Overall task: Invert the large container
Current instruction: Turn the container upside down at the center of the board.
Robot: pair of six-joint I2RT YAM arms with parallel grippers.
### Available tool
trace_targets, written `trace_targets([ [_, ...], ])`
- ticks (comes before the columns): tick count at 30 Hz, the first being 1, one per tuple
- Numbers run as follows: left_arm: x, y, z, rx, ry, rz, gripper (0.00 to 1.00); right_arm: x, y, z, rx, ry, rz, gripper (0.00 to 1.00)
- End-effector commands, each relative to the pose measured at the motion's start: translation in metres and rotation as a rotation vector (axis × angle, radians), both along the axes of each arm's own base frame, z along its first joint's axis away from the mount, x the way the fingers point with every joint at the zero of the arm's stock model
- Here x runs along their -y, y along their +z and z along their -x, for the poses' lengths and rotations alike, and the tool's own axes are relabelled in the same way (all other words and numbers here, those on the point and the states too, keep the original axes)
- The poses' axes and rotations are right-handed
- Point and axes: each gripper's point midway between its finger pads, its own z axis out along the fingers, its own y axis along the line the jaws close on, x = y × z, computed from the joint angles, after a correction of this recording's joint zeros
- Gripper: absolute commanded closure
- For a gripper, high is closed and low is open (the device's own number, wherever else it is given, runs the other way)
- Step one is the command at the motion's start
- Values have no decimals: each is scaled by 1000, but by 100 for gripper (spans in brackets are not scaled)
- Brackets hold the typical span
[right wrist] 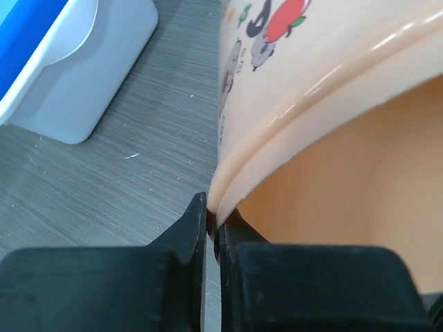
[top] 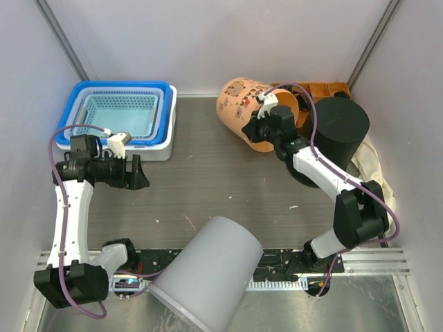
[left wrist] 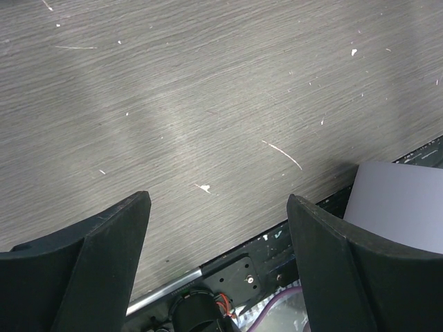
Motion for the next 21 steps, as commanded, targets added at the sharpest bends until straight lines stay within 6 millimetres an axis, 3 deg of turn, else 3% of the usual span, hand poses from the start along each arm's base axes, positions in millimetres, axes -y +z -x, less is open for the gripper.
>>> trace_targets([
  [1,-4,3,-8,38,13,-4,18,3,53,-1,160,18,-17,99],
  [5,-3,4,-11,29,12,7,18,-20,46,17,140,180,-56,99],
  [7,-3,3,-11,25,12,8,18,-38,51,30,128,295,-122,99],
  [10,-5,3,-10,26,17,0,18,-67,77,60,150,545,-249,99],
  [12,-6,3,-10,29,23,-6,18,-76,101,69,150,606,-354,99],
  [17,-8,5,-7,42,35,-14,18,-60,147,68,108,595,-633,99],
  [21,-8,4,-8,42,35,-13,18,-42,146,72,-19,567,-885,99],
])
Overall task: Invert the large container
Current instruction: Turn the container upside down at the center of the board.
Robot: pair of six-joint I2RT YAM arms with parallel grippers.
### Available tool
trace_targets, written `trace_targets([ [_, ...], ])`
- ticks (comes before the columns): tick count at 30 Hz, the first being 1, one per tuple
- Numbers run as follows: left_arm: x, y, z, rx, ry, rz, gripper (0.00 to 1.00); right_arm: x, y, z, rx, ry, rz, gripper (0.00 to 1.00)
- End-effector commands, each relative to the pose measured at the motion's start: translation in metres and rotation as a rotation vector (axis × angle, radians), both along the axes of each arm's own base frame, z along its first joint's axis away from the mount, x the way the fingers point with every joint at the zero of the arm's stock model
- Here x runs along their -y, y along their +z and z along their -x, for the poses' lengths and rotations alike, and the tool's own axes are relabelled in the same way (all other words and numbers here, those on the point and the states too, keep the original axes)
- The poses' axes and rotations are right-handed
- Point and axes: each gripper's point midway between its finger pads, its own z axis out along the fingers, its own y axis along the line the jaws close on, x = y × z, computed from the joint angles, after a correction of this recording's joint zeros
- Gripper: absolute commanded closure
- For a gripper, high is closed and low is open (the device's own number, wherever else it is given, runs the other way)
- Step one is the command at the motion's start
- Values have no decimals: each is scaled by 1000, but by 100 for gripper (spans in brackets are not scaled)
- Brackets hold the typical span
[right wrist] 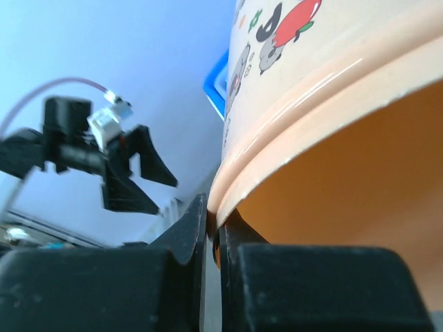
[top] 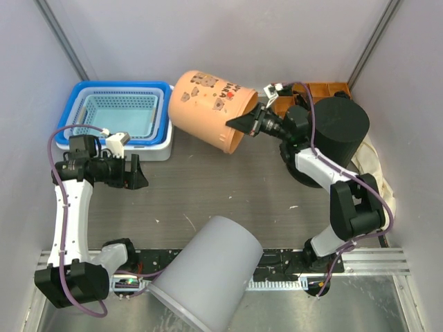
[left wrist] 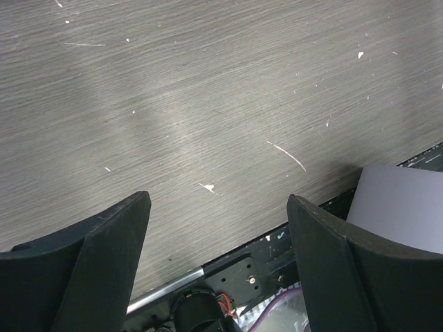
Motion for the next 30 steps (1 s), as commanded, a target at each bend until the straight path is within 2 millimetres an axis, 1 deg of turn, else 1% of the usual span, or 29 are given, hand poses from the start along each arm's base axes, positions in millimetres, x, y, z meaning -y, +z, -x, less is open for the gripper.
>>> trace_targets([
  [1,-3,8,-7,49,13,-4,18,21,55,19,1,60,-325,99],
  [2,-2,8,-8,50,12,-1,18,26,44,21,-53,40,-351,99],
  [3,-2,9,-8,51,11,1,18,29,40,22,-67,33,-363,99],
  [5,-1,9,-9,50,9,5,18,34,25,28,-139,37,-391,99],
  [7,-1,9,-9,49,6,7,18,38,15,39,-191,67,-429,99],
  [9,-1,9,-10,48,5,7,18,39,2,45,-236,64,-428,99],
  [10,-1,9,-10,46,5,6,18,42,-3,45,-245,41,-426,99],
  [14,-2,11,-11,49,7,7,18,55,-35,37,-344,-69,-387,99],
  [16,-2,12,-13,44,6,9,18,63,-57,35,-381,-127,-362,99],
  [20,-1,13,-15,34,3,18,19,72,-101,37,-437,-157,-259,99],
  [24,1,14,-13,38,-2,24,19,75,-159,39,-505,-127,-80,99],
  [25,1,14,-12,39,-2,24,19,76,-169,40,-515,-106,-64,99],
  [27,2,16,-11,42,-3,25,18,84,-192,41,-607,-105,-83,99],
  [28,2,16,-10,42,-3,27,18,89,-194,40,-610,-117,-114,99],
  [29,2,17,-10,45,-4,28,19,94,-188,40,-560,-128,-151,99],
  [30,2,18,-10,47,-4,28,19,97,-172,40,-471,-126,-199,99],
])
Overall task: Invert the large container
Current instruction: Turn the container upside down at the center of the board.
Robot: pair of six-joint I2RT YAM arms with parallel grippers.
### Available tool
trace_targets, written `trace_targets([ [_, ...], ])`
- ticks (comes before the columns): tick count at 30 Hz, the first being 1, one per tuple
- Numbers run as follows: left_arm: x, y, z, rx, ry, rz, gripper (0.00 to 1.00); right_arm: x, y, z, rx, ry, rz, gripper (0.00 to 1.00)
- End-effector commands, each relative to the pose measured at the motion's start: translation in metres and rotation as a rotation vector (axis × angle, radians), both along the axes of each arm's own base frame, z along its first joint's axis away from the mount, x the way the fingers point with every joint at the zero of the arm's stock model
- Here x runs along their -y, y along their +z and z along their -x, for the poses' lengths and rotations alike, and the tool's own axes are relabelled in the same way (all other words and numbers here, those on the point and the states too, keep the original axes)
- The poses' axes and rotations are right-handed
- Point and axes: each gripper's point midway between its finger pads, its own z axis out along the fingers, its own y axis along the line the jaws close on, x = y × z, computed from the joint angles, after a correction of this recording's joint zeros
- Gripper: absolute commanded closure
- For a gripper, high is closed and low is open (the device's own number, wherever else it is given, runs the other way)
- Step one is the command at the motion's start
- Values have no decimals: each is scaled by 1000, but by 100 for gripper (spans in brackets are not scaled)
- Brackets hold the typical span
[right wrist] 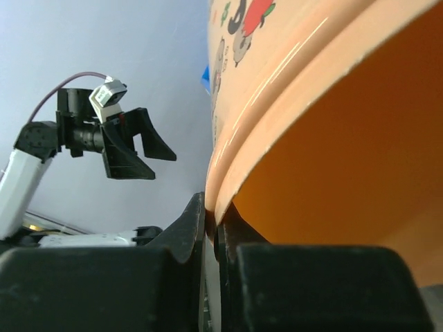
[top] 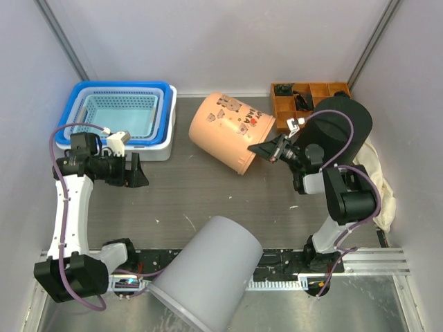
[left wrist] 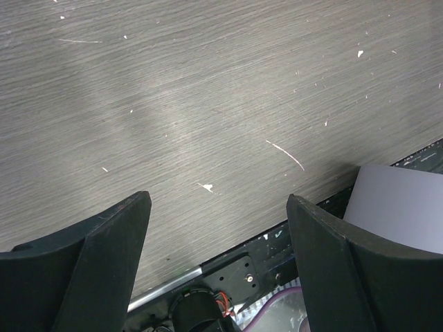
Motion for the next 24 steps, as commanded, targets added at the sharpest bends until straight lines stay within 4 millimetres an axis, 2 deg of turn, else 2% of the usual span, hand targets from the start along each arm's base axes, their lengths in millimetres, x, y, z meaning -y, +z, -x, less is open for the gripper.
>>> trace_targets([
  [1,3,22,-5,79,-3,16,19,17,-59,18,-168,-9,-41,99],
  [6,-1,20,-3,80,7,-7,18,-5,-28,14,-122,40,-137,99],
  [11,-4,16,-5,64,18,-23,18,-40,13,34,-14,113,-173,99],
  [16,-12,12,-10,32,28,-54,19,-73,28,52,116,213,-153,99],
  [18,-12,12,-12,23,28,-55,19,-79,35,46,183,204,-148,99],
  [21,-14,13,-13,17,29,-64,19,-76,41,28,253,134,-143,99],
  [24,-16,12,-13,9,28,-77,19,-75,37,19,302,89,-120,99],
])
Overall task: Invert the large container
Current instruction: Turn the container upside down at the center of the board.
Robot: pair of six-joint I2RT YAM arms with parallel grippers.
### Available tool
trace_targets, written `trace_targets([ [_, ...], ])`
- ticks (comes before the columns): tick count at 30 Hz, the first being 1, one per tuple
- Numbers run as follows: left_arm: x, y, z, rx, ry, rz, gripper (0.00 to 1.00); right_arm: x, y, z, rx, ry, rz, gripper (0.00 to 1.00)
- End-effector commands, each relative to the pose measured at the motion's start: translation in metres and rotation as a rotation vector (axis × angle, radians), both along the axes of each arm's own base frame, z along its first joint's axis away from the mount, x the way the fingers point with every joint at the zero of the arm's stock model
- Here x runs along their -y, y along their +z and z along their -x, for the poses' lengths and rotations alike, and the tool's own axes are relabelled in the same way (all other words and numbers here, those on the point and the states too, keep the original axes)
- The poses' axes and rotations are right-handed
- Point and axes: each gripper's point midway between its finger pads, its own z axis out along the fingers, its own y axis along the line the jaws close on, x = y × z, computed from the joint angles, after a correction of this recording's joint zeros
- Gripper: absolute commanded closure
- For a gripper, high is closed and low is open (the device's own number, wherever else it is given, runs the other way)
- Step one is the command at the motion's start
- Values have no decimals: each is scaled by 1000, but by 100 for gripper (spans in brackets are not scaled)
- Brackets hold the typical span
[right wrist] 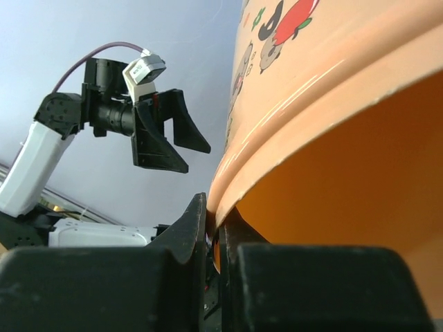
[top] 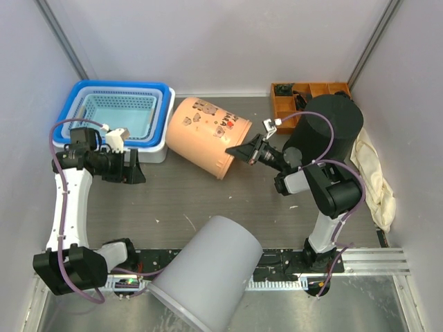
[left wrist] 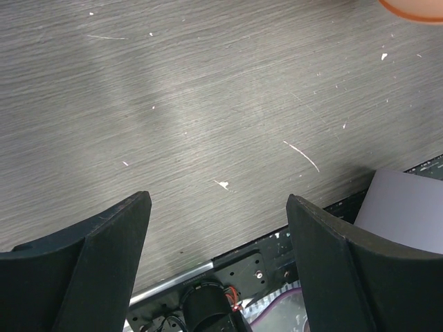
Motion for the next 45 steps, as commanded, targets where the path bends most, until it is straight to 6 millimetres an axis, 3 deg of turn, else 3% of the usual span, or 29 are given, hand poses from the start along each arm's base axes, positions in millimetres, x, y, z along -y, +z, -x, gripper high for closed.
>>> trace_targets([
  [1,-5,11,-5,32,-1,-35,19,-2,7,-3,203,-45,5,99],
  [4,-5,7,-5,10,-10,-47,19,-7,7,11,435,-54,85,99],
  [6,-4,3,-4,-4,-21,-56,19,-6,-2,14,451,-62,110,99],
  [12,-1,0,-4,-18,-44,-73,20,6,-67,9,100,-55,132,99],
  [16,-1,-1,-3,-21,-48,-77,20,14,-88,15,64,-60,172,99],
  [21,-1,-4,0,-26,-51,-88,20,33,-126,4,-63,-136,220,99],
  [28,-2,-7,1,-42,-52,-102,20,50,-152,-11,-159,-211,243,98],
  [33,-2,-8,-2,-51,-54,-99,20,58,-145,-16,-158,-226,223,83],
  [35,-1,-8,-3,-55,-56,-96,20,57,-139,-16,-146,-222,209,68],
  [36,-1,-9,-3,-58,-57,-94,20,57,-136,-16,-140,-221,204,45],
  [37,0,-9,-3,-60,-58,-93,20,56,-133,-16,-131,-216,201,8],
  [38,0,-9,-3,-60,-59,-93,20,56,-130,-15,-122,-212,199,1],
  [45,2,-12,-3,-61,-67,-88,20,55,-120,-14,-58,-197,219,0],
])
